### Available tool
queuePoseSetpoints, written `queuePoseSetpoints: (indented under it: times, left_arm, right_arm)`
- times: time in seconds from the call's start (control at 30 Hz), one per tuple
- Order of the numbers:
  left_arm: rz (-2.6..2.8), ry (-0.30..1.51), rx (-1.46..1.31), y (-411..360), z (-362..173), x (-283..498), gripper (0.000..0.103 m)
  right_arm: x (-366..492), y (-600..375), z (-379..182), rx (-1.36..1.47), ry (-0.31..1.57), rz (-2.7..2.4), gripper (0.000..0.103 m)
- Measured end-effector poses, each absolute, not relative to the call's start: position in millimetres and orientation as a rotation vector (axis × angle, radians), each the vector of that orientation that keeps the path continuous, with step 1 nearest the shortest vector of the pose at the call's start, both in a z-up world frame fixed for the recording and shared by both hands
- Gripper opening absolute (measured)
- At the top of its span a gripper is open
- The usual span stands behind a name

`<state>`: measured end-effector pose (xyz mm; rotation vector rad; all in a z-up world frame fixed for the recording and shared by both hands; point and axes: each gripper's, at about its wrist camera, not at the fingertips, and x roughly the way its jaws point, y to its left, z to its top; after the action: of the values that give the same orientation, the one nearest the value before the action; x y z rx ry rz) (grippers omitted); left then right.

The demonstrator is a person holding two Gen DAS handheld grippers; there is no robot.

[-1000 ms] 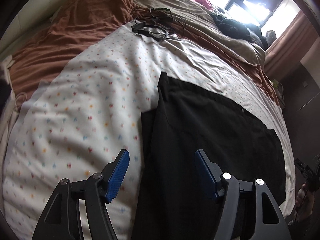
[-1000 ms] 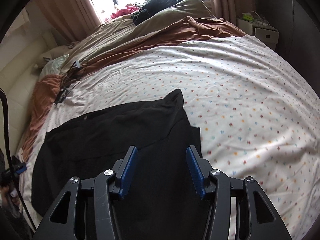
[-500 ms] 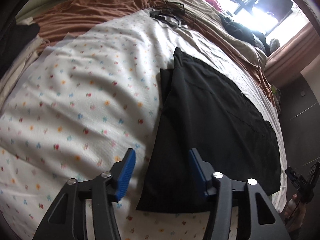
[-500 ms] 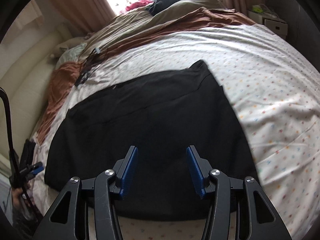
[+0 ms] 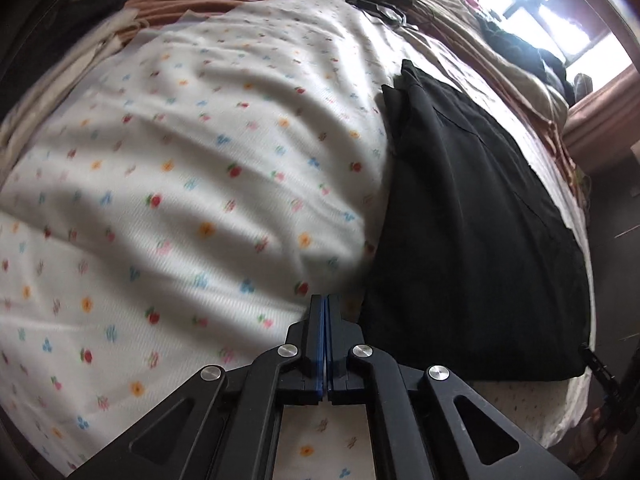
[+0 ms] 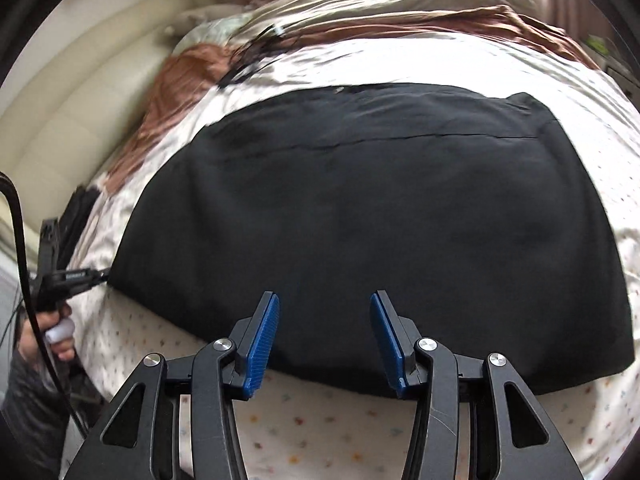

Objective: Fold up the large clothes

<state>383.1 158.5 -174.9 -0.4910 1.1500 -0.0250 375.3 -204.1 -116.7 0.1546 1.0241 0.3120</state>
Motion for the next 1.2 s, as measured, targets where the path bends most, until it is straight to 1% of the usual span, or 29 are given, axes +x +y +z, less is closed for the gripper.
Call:
queuePoseSetpoints:
  times: [0.03,0.07,0.1,0.13,0.2,0.3,0.5,0.57,0.6,0.63,0.7,0.83,0.97,1.0,1.03,1.07,1.1,1.2]
  left_arm:
    - [-0.025,1.147,-0.509,162,-174,380,0.000]
    - [-0.015,1.151,-0.531,166,-173,378,0.000]
    - [-0.012,1.150,-0.549,169,-173,377,0.000]
    - [-0.021,1.147,-0.578,173,-171,375,0.000]
    - [-0.055,1.135,-0.622,178,-167,373,0.001]
    - [-0.108,1.131,-0.676,176,-163,369,0.004]
    - [-0.127,1.161,-0.816,181,-179,370,0.005]
    - [-0.135,1.153,-0.860,186,-182,370,0.011]
    - [-0.131,1.144,-0.868,188,-180,366,0.023]
    - [-0.125,1.138,-0.870,189,-179,364,0.037]
    - [-0.134,1.116,-0.890,193,-176,358,0.045]
    - [-0.131,1.101,-0.908,198,-173,352,0.045]
    - [-0.098,1.009,-0.957,214,-162,343,0.046]
    - [-0.094,1.000,-0.959,216,-160,343,0.051]
    - [-0.098,1.001,-0.964,216,-161,343,0.060]
    - [-0.113,1.008,-0.979,214,-163,344,0.064]
    - [-0.136,1.017,-0.999,212,-166,346,0.067]
    - [-0.169,1.058,-1.000,196,-175,354,0.067]
  right_arm:
    - [374,-198,-117,0.146,1.027,0.321,0.048]
    - [372,-192,-118,0.140,1.029,0.331,0.045]
    - [371,-186,-121,0.132,1.037,0.340,0.040]
    - [370,-183,-124,0.124,1.048,0.344,0.039]
    - [371,-177,-132,0.105,1.072,0.334,0.039]
    - [374,-180,-146,0.124,1.105,0.312,0.039]
    - [378,-180,-149,0.134,1.109,0.299,0.039]
    - [377,-180,-149,0.126,1.108,0.300,0.039]
    - [376,-180,-149,0.124,1.108,0.302,0.039]
    - [376,-180,-150,0.123,1.108,0.303,0.039]
    - [376,-182,-150,0.129,1.106,0.305,0.039]
    - [376,-183,-151,0.144,1.100,0.302,0.039]
    - [372,-182,-149,0.133,1.092,0.298,0.039]
    - [371,-182,-149,0.128,1.092,0.298,0.039]
    - [371,-181,-149,0.125,1.091,0.298,0.039]
    - [371,-182,-148,0.124,1.090,0.298,0.039]
    - [371,-182,-148,0.126,1.089,0.296,0.039]
    - [375,-181,-149,0.123,1.086,0.286,0.039]
